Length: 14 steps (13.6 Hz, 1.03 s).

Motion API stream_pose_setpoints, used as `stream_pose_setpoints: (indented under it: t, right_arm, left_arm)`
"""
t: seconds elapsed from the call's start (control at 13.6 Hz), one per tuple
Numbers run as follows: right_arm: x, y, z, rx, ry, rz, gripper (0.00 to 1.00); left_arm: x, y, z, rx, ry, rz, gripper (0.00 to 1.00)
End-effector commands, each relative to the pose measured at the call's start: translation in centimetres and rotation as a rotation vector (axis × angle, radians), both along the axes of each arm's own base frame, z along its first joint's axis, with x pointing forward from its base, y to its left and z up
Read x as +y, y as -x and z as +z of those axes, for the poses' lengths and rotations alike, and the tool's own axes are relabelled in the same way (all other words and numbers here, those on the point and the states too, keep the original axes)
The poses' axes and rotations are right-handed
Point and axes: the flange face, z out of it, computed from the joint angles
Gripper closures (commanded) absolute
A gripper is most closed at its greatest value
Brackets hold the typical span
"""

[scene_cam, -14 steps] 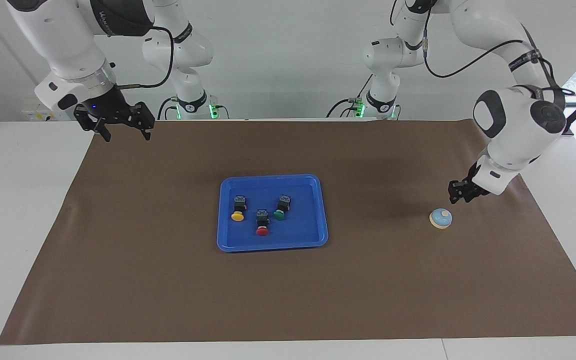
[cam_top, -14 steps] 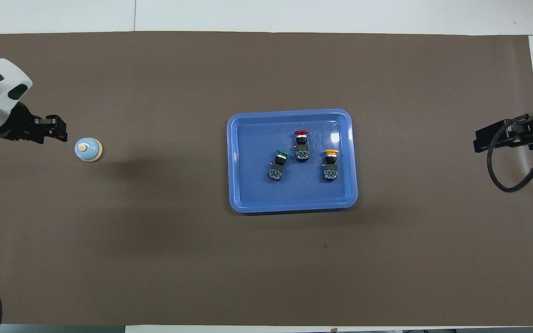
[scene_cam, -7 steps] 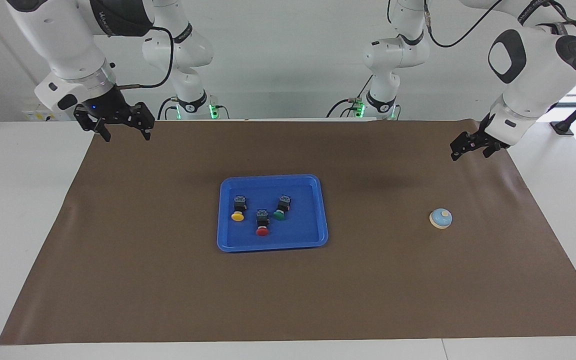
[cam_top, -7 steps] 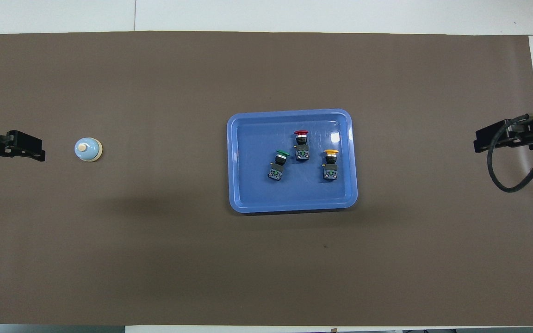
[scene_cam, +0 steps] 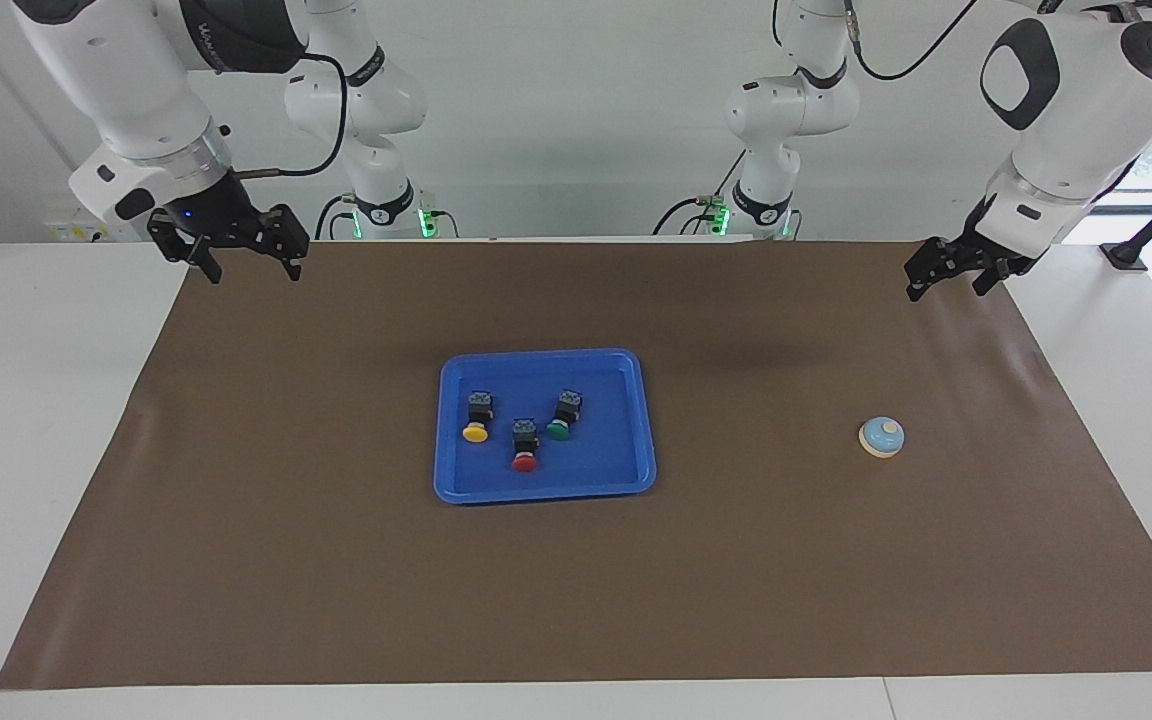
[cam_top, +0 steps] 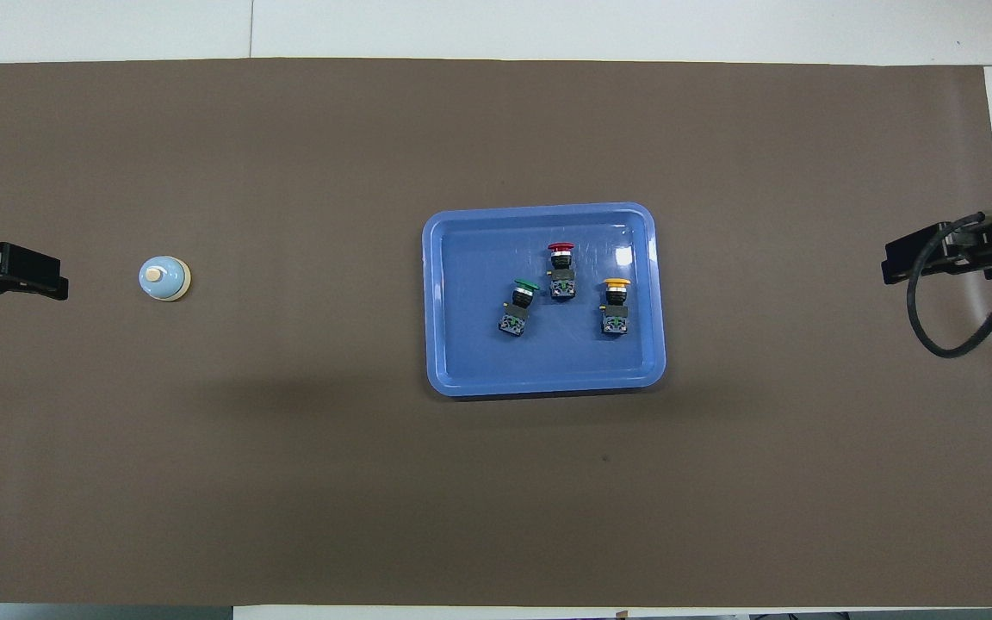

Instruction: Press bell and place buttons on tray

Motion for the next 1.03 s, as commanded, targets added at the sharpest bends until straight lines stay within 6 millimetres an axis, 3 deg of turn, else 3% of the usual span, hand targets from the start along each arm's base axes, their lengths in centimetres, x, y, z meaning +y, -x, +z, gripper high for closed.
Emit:
stream_pose_setpoints:
  t: [0.0, 0.29, 0.44, 0.59, 0.96]
  right_arm:
    - [-0.2, 0.9, 0.2, 0.003, -0.004, 0.014, 0.00]
    - [-0.3, 0.9, 0.1, 0.005, -0.004, 0.012, 0.00]
    - [-0.2, 0.9, 0.2, 0.003, -0.004, 0.014, 0.00]
    - [-0.2, 0.9, 0.1, 0.005, -0.004, 0.014, 0.00]
    - [-0.2, 0.9, 0.2, 0.003, -0.004, 0.014, 0.00]
  left_arm:
    - [-0.1, 0.9, 0.0, -0.001, 0.015, -0.040, 0.00]
    - [-0.8, 1.2, 0.5, 0.016, 0.037, -0.038, 0.00]
    - [-0.9, 1.7, 3.0, 0.022, 0.040, -0.037, 0.00]
    - [-3.1, 1.5, 2.1, -0.019, 0.032, 0.034, 0.00]
    - [-3.5, 1.6, 2.5, -0.009, 0.043, 0.038, 0.00]
